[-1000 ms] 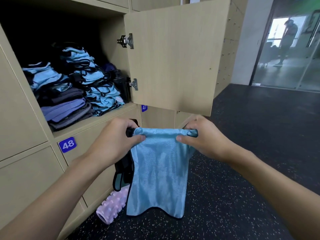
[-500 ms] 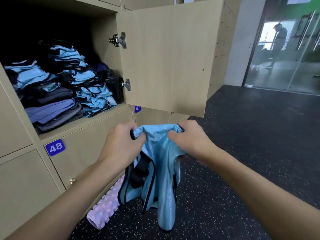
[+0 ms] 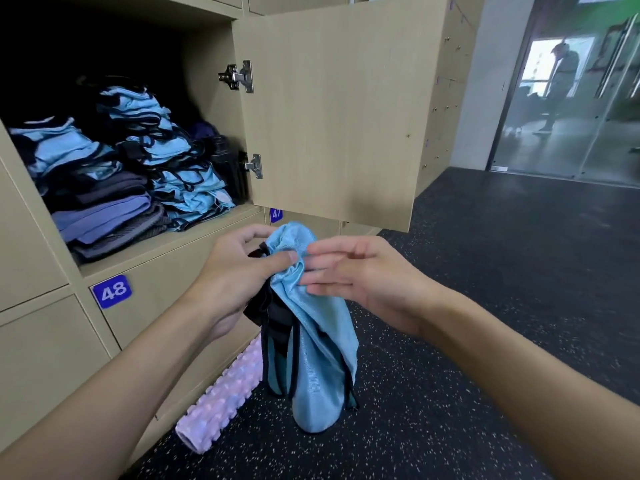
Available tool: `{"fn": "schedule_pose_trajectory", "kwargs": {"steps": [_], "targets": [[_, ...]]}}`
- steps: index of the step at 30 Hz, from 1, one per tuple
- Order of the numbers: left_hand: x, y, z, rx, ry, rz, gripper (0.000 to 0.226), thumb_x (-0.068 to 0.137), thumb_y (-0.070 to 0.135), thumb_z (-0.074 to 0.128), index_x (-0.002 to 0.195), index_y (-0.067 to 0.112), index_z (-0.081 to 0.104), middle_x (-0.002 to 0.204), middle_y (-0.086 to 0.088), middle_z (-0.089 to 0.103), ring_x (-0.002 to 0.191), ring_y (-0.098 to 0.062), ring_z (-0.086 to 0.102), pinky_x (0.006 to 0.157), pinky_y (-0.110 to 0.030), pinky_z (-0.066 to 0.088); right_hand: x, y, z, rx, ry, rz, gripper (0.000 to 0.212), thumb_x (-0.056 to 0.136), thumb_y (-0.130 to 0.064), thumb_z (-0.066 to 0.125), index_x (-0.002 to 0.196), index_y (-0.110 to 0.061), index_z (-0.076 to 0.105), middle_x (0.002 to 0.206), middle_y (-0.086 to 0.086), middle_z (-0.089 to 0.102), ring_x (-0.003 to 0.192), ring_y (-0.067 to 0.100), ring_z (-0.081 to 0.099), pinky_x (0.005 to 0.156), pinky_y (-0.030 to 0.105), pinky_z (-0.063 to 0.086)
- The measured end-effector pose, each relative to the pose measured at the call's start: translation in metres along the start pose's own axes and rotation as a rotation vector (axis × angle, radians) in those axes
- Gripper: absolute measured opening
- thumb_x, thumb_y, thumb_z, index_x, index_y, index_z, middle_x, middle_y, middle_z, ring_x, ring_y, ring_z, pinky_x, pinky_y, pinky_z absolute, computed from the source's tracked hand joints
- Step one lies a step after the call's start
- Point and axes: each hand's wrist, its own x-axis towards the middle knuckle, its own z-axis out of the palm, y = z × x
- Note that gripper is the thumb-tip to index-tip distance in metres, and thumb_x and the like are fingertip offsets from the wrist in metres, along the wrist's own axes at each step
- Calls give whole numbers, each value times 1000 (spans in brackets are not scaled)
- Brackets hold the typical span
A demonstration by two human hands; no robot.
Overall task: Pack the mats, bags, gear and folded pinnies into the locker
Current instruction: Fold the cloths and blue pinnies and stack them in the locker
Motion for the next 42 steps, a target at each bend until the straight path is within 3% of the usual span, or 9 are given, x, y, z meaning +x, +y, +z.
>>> {"fn": "schedule_pose_trajectory", "kwargs": {"steps": [3,8,12,15,21,28,32,38,42], "targets": [[-1,10,-2,-127,-35,-18,26,85,-6,69,106,10,69,93,-16,76,73,-24,71,65,-29,61,2,5,0,-272,243,-126,38,90,4,61,121,-16,52,97,6,66,79,13,65,74,27,52],[3,21,-11,-260,-24,-35,22,91,3,65,111,10,68,94,-11,75,74,-18,72,65,-28,60,-3,11,-3,-158,-27,42,98,81,-8,78,146,-50,18,118,8,67,102,18,71,86,31,57],[6,14,-10,-313,31,-126,32,95,29,64,120,9,66,112,-15,73,92,-24,74,77,-36,62,-5,7,6,-111,65,4,79,81,0,75,137,-39,35,102,11,72,83,26,74,74,39,61],[-4,5,-2,-335,-127,-214,86,78,44,78,149,21,36,125,-9,69,104,-27,72,82,-46,60,-3,5,9,13,266,-92,67,83,-4,75,129,-38,40,97,7,70,74,20,74,65,35,61],[-17,-12,15,-149,-112,-113,120,52,19,98,137,64,26,139,-3,58,115,-25,66,99,-47,52,3,6,-1,2,376,-122,61,82,-21,79,125,-44,42,122,4,60,102,21,69,89,44,58],[-15,2,12,-273,46,-8,87,76,-2,81,139,40,40,109,-11,73,87,-25,75,66,-39,62,-2,11,-4,-240,22,-69,69,74,-3,83,134,-19,51,111,4,72,97,20,72,85,38,60],[-18,5,12,-218,57,20,77,75,0,82,133,33,46,109,-10,73,89,-25,75,76,-45,62,-2,8,-7,-313,-32,-105,53,76,-1,81,123,-14,60,104,3,75,93,19,73,80,33,60],[-17,5,12,-176,20,59,69,76,2,82,129,31,48,108,-16,73,96,-30,73,86,-46,60,0,8,-6,-521,76,-150,15,77,-10,81,87,-12,70,81,-2,72,71,7,68,62,27,53],[-16,11,4,32,-38,130,67,79,14,82,132,30,43,96,-7,75,86,-19,71,73,-27,59,-2,6,-10,-500,203,-139,24,80,-15,79,94,-1,67,98,14,69,82,18,68,81,43,57]]}}
